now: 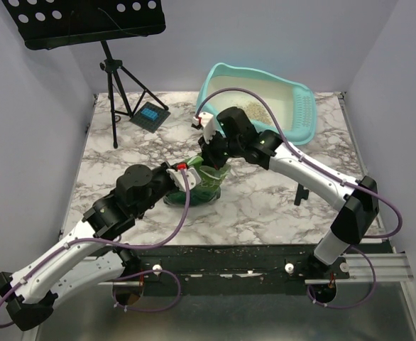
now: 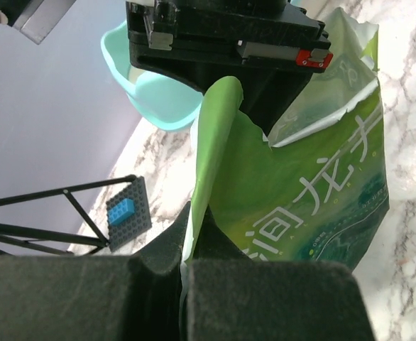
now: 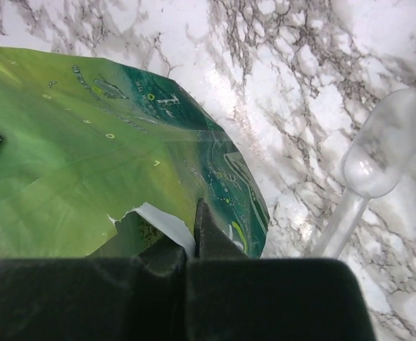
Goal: Fill the litter box with clean litter
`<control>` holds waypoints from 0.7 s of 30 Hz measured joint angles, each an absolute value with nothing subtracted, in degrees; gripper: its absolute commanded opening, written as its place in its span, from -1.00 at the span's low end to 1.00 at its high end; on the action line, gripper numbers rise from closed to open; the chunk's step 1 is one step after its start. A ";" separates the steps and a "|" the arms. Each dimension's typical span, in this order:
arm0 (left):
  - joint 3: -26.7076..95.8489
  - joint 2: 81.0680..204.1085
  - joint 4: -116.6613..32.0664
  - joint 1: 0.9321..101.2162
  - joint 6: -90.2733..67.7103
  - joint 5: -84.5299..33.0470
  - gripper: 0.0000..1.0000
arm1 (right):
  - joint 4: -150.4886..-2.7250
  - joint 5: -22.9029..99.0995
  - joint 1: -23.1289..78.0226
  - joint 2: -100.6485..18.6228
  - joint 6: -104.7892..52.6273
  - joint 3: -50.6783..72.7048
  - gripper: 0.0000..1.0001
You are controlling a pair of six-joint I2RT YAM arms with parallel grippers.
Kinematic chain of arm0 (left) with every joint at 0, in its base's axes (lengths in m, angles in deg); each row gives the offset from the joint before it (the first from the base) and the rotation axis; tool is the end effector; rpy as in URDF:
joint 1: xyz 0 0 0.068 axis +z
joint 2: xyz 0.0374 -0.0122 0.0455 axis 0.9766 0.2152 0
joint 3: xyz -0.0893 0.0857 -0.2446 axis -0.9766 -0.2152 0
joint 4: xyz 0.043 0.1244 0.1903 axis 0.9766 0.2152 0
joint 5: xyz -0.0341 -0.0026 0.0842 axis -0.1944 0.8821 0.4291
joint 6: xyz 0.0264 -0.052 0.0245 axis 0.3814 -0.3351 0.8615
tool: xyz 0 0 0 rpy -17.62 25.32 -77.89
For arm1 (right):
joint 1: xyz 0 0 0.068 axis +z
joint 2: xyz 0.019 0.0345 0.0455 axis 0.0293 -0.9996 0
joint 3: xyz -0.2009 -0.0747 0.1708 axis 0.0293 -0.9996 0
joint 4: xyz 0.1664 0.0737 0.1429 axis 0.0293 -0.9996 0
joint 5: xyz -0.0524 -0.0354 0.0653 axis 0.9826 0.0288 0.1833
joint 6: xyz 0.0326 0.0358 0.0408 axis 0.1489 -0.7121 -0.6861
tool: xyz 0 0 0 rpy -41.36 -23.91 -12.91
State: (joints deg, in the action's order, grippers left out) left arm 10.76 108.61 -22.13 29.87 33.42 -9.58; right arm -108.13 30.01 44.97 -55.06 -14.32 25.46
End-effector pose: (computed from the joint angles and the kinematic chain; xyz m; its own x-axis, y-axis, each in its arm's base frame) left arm 0.1023 -0.1025 0.3507 0.2419 0.5383 -0.8073 0.6086 0.5638 0.5583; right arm 0.2355 0.2688 0.3458 -0.3401 -0.4811 -0.8080 -0.8808 0.4640 0.0945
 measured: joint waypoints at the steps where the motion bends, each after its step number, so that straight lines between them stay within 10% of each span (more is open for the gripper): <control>1: 10.76 108.52 -21.32 29.87 33.16 -9.62 -1.00 | -107.50 30.23 45.17 -55.04 -15.02 24.70 -0.99; 11: 3.42 106.51 -26.04 30.00 25.44 -9.29 -1.00 | -102.75 31.41 45.56 -55.94 -18.82 19.69 -0.99; 16: 0.47 103.65 -29.17 30.22 23.37 -9.12 -1.00 | -102.62 31.65 45.67 -54.36 -17.09 18.58 -0.10; 21: -0.47 101.71 -29.49 30.22 21.66 -9.23 -1.00 | -103.47 34.54 45.02 -47.57 -13.57 17.33 0.17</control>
State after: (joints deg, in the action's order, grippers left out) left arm -0.47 101.71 -29.49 30.22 21.66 -9.23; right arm -103.47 34.54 45.02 -47.57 -13.57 17.33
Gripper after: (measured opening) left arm 0.009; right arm 0.541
